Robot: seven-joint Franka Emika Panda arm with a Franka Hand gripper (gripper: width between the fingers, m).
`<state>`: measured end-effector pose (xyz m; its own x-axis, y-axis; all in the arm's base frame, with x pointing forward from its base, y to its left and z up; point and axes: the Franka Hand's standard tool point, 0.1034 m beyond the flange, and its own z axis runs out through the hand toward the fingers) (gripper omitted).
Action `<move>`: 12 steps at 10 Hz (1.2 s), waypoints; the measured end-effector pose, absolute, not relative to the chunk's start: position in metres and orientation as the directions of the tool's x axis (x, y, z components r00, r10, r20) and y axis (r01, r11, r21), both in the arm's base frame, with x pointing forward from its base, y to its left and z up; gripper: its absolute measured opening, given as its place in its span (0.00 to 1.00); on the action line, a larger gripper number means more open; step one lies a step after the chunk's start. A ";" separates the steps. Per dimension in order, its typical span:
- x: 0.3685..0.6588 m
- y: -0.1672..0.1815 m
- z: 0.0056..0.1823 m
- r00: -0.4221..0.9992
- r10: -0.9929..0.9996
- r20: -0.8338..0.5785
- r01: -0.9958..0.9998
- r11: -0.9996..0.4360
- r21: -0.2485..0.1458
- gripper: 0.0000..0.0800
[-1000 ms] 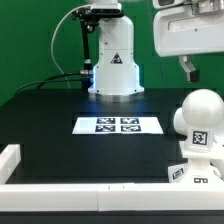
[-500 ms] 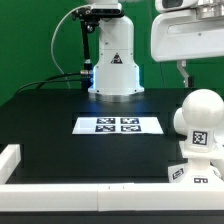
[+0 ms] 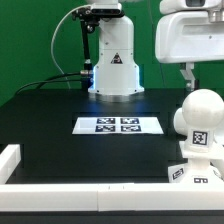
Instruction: Assemble lamp
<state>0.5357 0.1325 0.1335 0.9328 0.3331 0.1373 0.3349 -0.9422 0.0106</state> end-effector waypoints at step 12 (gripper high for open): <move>0.490 0.127 0.106 0.859 0.202 -0.471 0.258 -0.965 0.055 0.87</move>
Offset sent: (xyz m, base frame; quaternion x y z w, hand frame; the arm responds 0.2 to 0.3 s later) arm -0.0221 -0.0012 -0.0075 0.0256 -0.1051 0.0187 0.9940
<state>0.4903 0.1271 0.1059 0.8587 0.2025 -0.4708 0.2576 -0.9647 0.0550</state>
